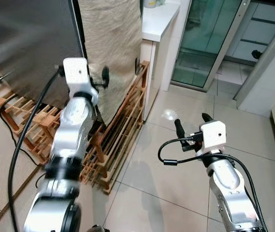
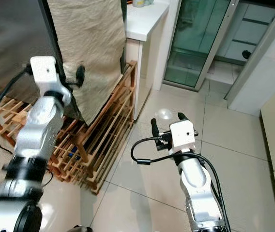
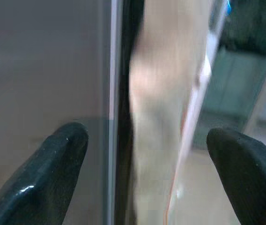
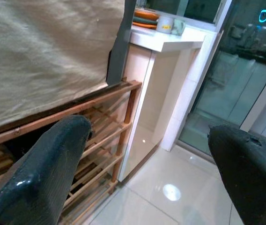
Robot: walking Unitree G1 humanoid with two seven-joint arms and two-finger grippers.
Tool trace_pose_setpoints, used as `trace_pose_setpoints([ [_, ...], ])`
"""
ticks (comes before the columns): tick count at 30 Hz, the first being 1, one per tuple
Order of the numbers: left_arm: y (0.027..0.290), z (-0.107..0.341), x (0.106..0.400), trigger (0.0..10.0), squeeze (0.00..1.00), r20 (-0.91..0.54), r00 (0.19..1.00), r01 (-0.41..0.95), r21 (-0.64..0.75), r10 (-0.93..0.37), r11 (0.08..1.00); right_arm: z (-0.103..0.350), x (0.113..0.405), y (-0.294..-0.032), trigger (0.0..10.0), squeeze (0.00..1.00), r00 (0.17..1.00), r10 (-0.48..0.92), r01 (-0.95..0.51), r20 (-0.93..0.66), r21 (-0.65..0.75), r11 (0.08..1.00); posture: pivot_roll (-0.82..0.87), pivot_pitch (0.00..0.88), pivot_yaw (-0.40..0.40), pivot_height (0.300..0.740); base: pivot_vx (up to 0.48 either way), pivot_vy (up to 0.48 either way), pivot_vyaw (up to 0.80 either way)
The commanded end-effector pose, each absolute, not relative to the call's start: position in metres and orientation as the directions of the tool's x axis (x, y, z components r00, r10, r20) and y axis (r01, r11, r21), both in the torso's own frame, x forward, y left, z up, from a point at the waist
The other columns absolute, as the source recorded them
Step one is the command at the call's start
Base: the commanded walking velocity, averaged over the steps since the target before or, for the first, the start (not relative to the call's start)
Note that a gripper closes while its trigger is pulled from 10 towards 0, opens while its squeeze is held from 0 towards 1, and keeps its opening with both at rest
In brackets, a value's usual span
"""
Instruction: Restocking fridge
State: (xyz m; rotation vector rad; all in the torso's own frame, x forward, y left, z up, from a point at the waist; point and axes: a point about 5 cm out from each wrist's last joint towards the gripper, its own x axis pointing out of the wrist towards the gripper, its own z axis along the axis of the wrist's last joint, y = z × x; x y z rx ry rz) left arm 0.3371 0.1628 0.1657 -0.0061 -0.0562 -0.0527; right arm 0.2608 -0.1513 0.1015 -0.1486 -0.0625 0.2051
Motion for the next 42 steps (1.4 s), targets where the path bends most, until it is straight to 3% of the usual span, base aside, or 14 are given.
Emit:
trace_pose_setpoints([
  [1, 0.156, 0.165, 0.331, 10.0, 0.00, 0.044, 0.993, 0.110, -0.003, -0.109, 0.994, 0.103, 0.258, -0.153, 10.0, 0.00, 0.977, 0.206, -0.195, 0.055, -0.158, 0.968, -0.16, 0.000, -0.003, 0.740, 0.000, 0.000, 0.00],
  [3, 0.152, 0.165, 0.317, 10.0, 0.00, 0.084, 0.985, 0.150, -0.017, -0.148, 0.989, 0.102, 0.256, -0.152, 10.0, 0.00, 0.977, 0.209, -0.200, 0.050, -0.153, 0.968, -0.16, 0.000, -0.004, 0.740, 0.000, 0.000, 0.00],
  [10, 0.147, 0.183, 0.315, 10.0, 0.00, 0.164, 0.975, 0.149, 0.004, -0.147, 0.989, 0.102, 0.260, -0.147, 10.0, 0.00, 0.975, 0.218, -0.209, 0.053, -0.145, 0.967, -0.14, 0.000, -0.013, 0.740, 0.000, 0.000, 0.00],
  [23, 0.131, 0.203, 0.356, 10.0, 0.00, 0.168, 0.978, 0.118, 0.029, -0.121, 0.993, 0.105, 0.263, -0.143, 10.0, 0.00, 0.972, 0.226, -0.215, 0.063, -0.147, 0.965, -0.16, 0.000, -0.008, 0.740, 0.000, 0.000, 0.00],
  [27, 0.137, 0.200, 0.370, 10.0, 0.00, 0.128, 0.991, 0.035, 0.027, -0.038, 0.999, 0.105, 0.260, -0.146, 10.0, 0.00, 0.975, 0.214, -0.203, 0.061, -0.149, 0.968, -0.18, 0.000, 0.000, 0.740, 0.000, 0.000, 0.00],
  [42, 0.126, 0.211, 0.387, 10.0, 0.00, 0.165, 0.986, 0.039, -0.016, -0.036, 0.999, 0.104, 0.257, -0.148, 10.0, 0.00, 0.977, 0.205, -0.195, 0.053, -0.151, 0.969, -0.20, 0.000, 0.007, 0.740, 0.000, 0.000, 0.00],
])
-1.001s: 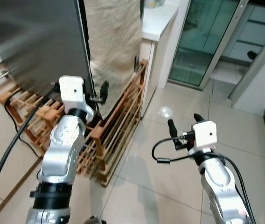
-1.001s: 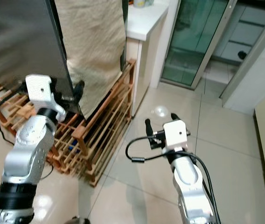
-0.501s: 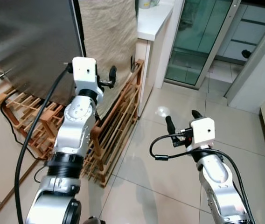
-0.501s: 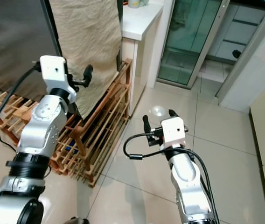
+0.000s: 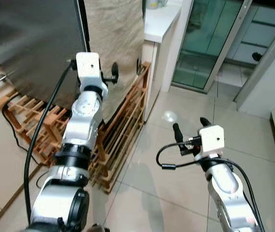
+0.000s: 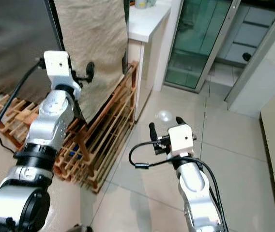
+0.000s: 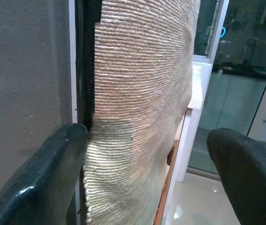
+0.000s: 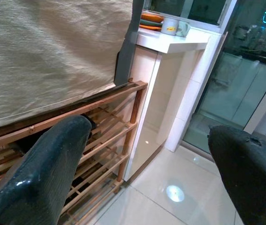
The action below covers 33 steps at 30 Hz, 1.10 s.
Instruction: Restocking fridge
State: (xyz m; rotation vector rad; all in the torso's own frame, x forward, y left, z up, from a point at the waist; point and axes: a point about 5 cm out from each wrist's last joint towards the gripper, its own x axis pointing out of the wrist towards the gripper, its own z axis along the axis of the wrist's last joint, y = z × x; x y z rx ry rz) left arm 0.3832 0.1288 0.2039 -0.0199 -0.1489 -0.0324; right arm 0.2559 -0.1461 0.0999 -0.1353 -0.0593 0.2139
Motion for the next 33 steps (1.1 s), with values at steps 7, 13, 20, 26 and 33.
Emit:
trace_pose_setpoints([
  [7, 0.126, 0.216, 0.395, 10.0, 0.00, 0.164, 0.986, 0.028, -0.022, -0.024, 0.999, 0.104, 0.256, -0.148, 10.0, 0.00, 0.978, 0.204, -0.194, 0.052, -0.150, 0.969, -0.21, 0.000, 0.009, 0.740, 0.000, 0.000, 0.00],
  [13, 0.131, 0.199, 0.403, 10.0, 0.00, 0.056, 0.995, -0.071, -0.094, 0.076, 0.993, 0.103, 0.256, -0.149, 10.0, 0.00, 0.979, 0.201, -0.191, 0.046, -0.154, 0.969, -0.22, 0.000, 0.009, 0.740, 0.000, 0.000, 0.00],
  [20, 0.137, 0.193, 0.403, 10.0, 0.00, 0.048, 0.991, -0.122, -0.125, 0.129, 0.985, 0.102, 0.256, -0.151, 10.0, 0.00, 0.980, 0.196, -0.187, 0.043, -0.156, 0.970, -0.21, 0.000, 0.007, 0.740, 0.000, 0.000, 0.00],
  [26, 0.136, 0.194, 0.405, 10.0, 0.00, 0.062, 0.987, -0.137, -0.142, 0.147, 0.980, 0.102, 0.256, -0.148, 10.0, 0.00, 0.978, 0.203, -0.194, 0.041, -0.154, 0.969, -0.21, 0.000, 0.007, 0.740, 0.000, 0.000, 0.00],
  [33, 0.106, 0.208, 0.406, 10.0, 0.00, 0.146, 0.989, 0.040, -0.159, -0.017, 0.986, 0.102, 0.257, -0.148, 10.0, 0.00, 0.978, 0.204, -0.195, 0.044, -0.153, 0.969, -0.21, 0.000, 0.009, 0.740, 0.000, 0.000, 0.00],
])
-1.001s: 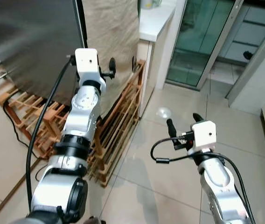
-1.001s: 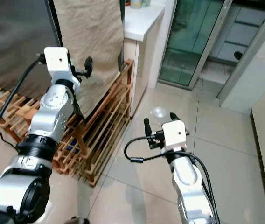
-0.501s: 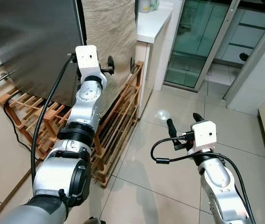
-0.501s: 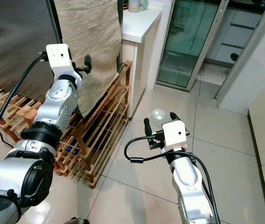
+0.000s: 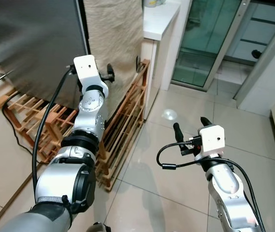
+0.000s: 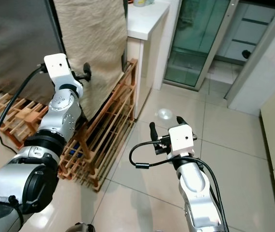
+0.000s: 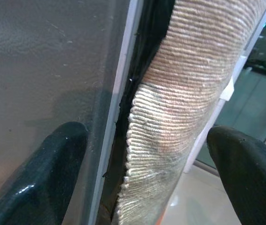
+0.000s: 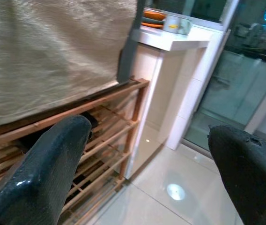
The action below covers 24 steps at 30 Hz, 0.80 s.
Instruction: Restocking fridge
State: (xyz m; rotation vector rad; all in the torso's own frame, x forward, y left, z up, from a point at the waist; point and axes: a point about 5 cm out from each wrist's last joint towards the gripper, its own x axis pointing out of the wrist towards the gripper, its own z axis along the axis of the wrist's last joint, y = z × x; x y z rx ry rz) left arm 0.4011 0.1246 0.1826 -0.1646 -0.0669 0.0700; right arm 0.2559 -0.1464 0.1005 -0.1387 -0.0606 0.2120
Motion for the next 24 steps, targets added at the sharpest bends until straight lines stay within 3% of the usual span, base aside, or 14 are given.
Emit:
trace_pose_setpoints([
  [1, 0.102, 0.210, 0.406, 10.0, 0.00, 0.157, 0.987, 0.059, -0.165, -0.033, 0.985, 0.102, 0.257, -0.148, 10.0, 0.00, 0.978, 0.203, -0.195, 0.044, -0.153, 0.969, -0.22, 0.000, 0.011, 0.740, 0.000, 0.000, 0.00],
  [7, 0.091, 0.218, 0.402, 10.0, 0.00, 0.212, 0.973, 0.126, -0.155, -0.092, 0.980, 0.102, 0.256, -0.150, 10.0, 0.00, 0.980, 0.194, -0.185, 0.044, -0.155, 0.971, -0.22, 0.000, 0.014, 0.740, 0.000, 0.000, 0.00],
  [13, 0.103, 0.189, 0.381, 10.0, 0.00, 0.192, 0.966, 0.185, -0.029, -0.176, 0.982, 0.107, 0.252, -0.151, 10.0, 0.00, 0.981, 0.188, -0.178, 0.056, -0.154, 0.972, -0.21, 0.000, 0.014, 0.740, 0.000, 0.000, 0.00],
  [15, 0.136, 0.177, 0.349, 10.0, 0.00, 0.214, 0.958, 0.190, 0.019, -0.190, 0.982, 0.118, 0.241, -0.153, 10.0, 0.00, 0.979, 0.185, -0.172, 0.085, -0.147, 0.974, -0.19, 0.000, 0.005, 0.740, 0.000, 0.000, 0.00],
  [20, 0.164, 0.171, 0.322, 10.0, 0.00, 0.209, 0.964, 0.158, 0.041, -0.163, 0.987, 0.120, 0.231, -0.156, 10.0, 0.00, 0.979, 0.187, -0.175, 0.085, -0.138, 0.975, -0.16, 0.000, -0.002, 0.740, 0.000, 0.000, 0.00],
  [21, 0.186, 0.162, 0.294, 10.0, 0.00, 0.201, 0.970, 0.121, 0.097, -0.138, 0.988, 0.117, 0.226, -0.160, 10.0, 0.00, 0.985, 0.151, -0.144, 0.082, -0.089, 0.986, -0.14, 0.000, -0.010, 0.740, 0.000, 0.000, 0.00],
  [24, 0.206, 0.148, 0.261, 10.0, 0.00, 0.168, 0.982, 0.070, 0.106, -0.087, 0.992, 0.114, 0.223, -0.170, 10.0, 0.00, 0.993, 0.094, -0.092, 0.064, -0.031, 0.995, -0.12, 0.000, -0.021, 0.740, 0.000, 0.000, 0.00],
])
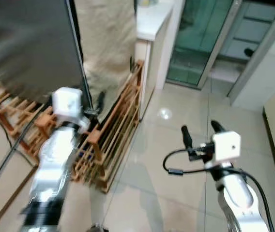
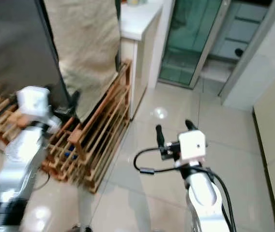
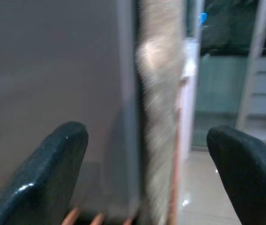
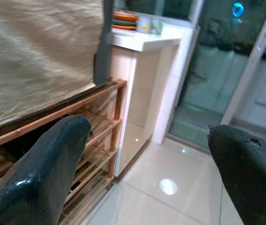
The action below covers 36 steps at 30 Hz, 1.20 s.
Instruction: Restocking fridge
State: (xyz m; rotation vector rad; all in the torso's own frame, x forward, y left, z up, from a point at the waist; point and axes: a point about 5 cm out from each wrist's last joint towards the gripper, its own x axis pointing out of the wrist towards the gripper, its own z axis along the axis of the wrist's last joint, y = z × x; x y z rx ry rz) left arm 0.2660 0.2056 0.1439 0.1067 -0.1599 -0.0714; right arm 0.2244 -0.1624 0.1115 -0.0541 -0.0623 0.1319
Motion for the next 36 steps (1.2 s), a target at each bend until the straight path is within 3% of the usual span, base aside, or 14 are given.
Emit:
trace_pose_setpoints([
  [1, 0.214, 0.141, 0.245, 10.0, 0.00, 0.141, 0.989, 0.036, 0.082, -0.047, 0.996, 0.114, 0.223, -0.175, 10.0, 0.00, 0.995, 0.077, -0.076, 0.058, -0.020, 0.997, -0.11, 0.000, -0.028, 0.740, 0.000, 0.000, 0.00],
  [4, 0.222, 0.129, 0.213, 10.0, 0.00, 0.064, 0.997, -0.043, -0.003, 0.043, 0.999, 0.116, 0.225, -0.184, 10.0, 0.00, 0.996, 0.059, -0.058, 0.059, -0.017, 0.998, -0.09, 0.000, -0.041, 0.740, 0.000, 0.000, 0.00],
  [8, 0.223, 0.121, 0.192, 10.0, 0.00, 0.016, 0.994, -0.111, -0.028, 0.111, 0.993, 0.118, 0.223, -0.188, 10.0, 0.00, 0.997, 0.052, -0.052, 0.064, -0.005, 0.999, -0.08, 0.000, -0.058, 0.740, 0.000, 0.000, 0.00],
  [9, 0.220, 0.109, 0.175, 10.0, 0.00, -0.038, 0.992, -0.116, 0.009, 0.117, 0.993, 0.114, 0.209, -0.189, 10.0, 0.00, 0.997, 0.064, -0.063, 0.049, -0.020, 0.998, -0.08, 0.000, -0.059, 0.740, 0.000, 0.000, 0.00],
  [11, 0.216, 0.108, 0.168, 10.0, 0.00, -0.054, 0.992, -0.114, 0.016, 0.114, 0.993, 0.108, 0.198, -0.191, 10.0, 0.00, 0.998, 0.063, -0.062, 0.022, -0.034, 0.997, -0.07, 0.000, -0.063, 0.740, 0.000, 0.000, 0.00],
  [17, 0.204, 0.129, 0.199, 10.0, 0.00, 0.031, 0.995, -0.090, -0.024, 0.091, 0.996, 0.111, 0.204, -0.183, 10.0, 0.00, 0.995, 0.093, -0.091, 0.043, -0.049, 0.995, -0.09, 0.000, -0.061, 0.740, 0.000, 0.000, 0.00],
  [23, 0.173, 0.147, 0.225, 10.0, 0.00, 0.097, 0.995, -0.016, -0.064, 0.022, 0.998, 0.125, 0.228, -0.190, 10.0, 0.00, 0.992, 0.081, -0.071, 0.098, -0.103, 0.992, -0.13, 0.000, -0.061, 0.740, 0.468, 0.000, 0.26],
  [29, 0.169, 0.158, 0.238, 10.0, 0.00, 0.155, 0.988, 0.008, -0.035, -0.003, 0.999, 0.125, 0.232, -0.187, 10.0, 0.00, 0.992, 0.095, -0.087, 0.081, -0.096, 0.992, -0.11, 0.000, -0.097, 0.740, 0.469, 0.000, 0.77],
  [36, 0.157, 0.169, 0.262, 10.0, 0.00, 0.199, 0.978, 0.077, -0.030, -0.070, 0.997, 0.124, 0.250, -0.176, 10.0, 0.00, 0.988, 0.133, -0.124, 0.083, -0.112, 0.986, -0.12, 0.000, -0.080, 0.740, 0.469, 0.000, 0.00],
])
